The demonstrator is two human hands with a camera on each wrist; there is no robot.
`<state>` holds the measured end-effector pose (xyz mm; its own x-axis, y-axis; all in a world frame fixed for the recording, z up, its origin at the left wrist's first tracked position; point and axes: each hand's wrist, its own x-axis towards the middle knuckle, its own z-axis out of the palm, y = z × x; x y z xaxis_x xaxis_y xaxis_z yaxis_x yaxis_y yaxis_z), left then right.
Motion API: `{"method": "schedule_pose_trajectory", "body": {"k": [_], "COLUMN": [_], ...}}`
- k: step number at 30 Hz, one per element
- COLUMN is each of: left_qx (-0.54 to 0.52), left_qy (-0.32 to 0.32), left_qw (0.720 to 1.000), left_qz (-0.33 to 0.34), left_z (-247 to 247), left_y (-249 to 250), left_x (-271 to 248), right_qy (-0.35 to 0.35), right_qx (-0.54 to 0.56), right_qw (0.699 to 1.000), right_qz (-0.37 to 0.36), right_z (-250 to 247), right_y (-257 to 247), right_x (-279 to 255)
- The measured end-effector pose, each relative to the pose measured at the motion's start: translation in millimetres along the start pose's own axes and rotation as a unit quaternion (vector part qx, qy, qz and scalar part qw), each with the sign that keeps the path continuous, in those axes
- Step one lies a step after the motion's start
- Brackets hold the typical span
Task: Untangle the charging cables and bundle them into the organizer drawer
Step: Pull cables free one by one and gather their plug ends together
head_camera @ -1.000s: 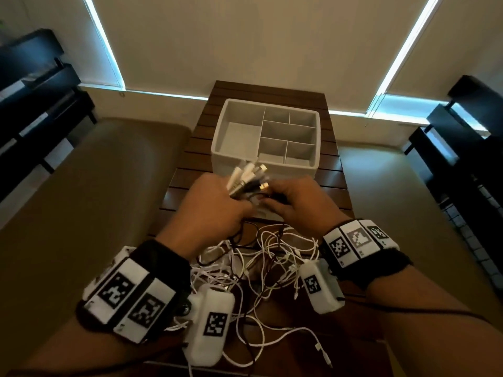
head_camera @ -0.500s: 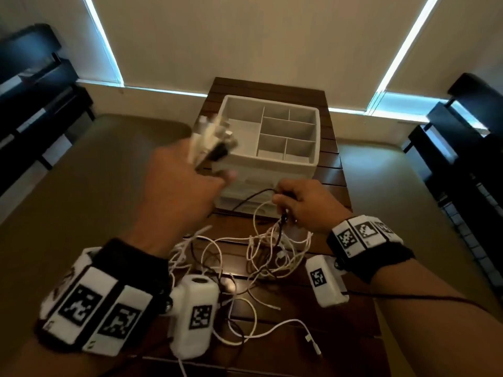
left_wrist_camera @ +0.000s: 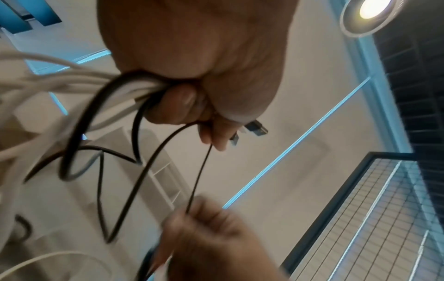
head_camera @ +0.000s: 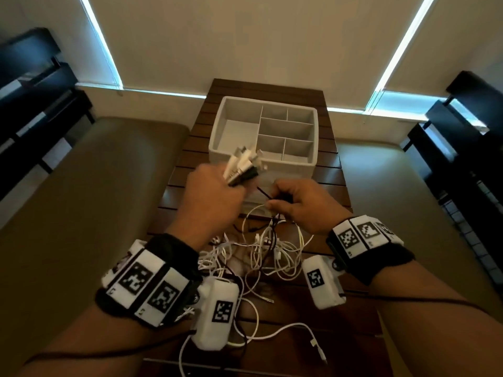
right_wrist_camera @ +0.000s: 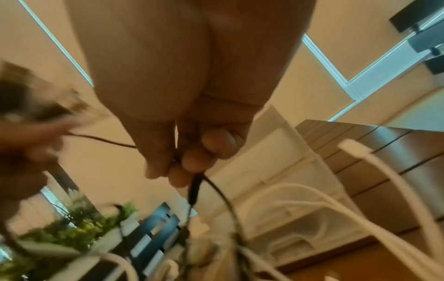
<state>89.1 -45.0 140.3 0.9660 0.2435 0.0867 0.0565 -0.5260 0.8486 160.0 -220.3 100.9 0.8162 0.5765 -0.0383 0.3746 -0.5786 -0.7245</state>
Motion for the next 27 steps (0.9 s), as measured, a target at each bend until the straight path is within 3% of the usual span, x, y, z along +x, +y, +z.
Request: {"method": "schedule_pose_trajectory", "body": {"k": [4,7,10,12,16,21,25,27], "left_qx": [-0.022,-0.002,0.104,0.151,0.054,-0.013,-0.019,-0.048], "left_qy": [0.112,0.141,0.118,0.122,0.06,-0.081,-0.032,-0.001], "left_qw": [0.993,0.989,0.988,0.981,0.995,0.997,0.999,0.999], "left_qz": [0.042,0.04,0.003,0.007,0.051,-0.002,-0.019,-0.005], "left_z": [-27.2,-38.5,-45.2,-47.1,-21.9,7.7,3.8,-6.5], "left_y": [18.1,15.5,3.1,1.6,13.9,3.6,-3.9,4.9], "left_x": [-5.0,-6.5,-0.9,-2.4,-10.9,-6.9,-4.3,-7.0], "right_qy": [-0.057,-0.028,0.06,0.061,0.024,0.041,0.066,0.026], "right_qx": [-0.069,-0.087,-0.023,-0.024,-0.05,-0.076,-0.076,-0.103], "right_qw": [0.994,0.993,0.996,0.997,0.998,0.994,0.994,0.994], "right_qz": [0.063,0.079,0.063,0.045,0.006,-0.064,-0.048,-0.017], "right_z": [9.5,10.9,1.8,-2.7,-2.7,-4.4,-8.5,-9.4], "right_y": [28.5,34.8,27.3,20.7,1.2,-17.2,-6.6,2.3], "right_x": [-2.7,-3.2,-0.1,2.0,3.0,4.1,4.1,3.4]}}
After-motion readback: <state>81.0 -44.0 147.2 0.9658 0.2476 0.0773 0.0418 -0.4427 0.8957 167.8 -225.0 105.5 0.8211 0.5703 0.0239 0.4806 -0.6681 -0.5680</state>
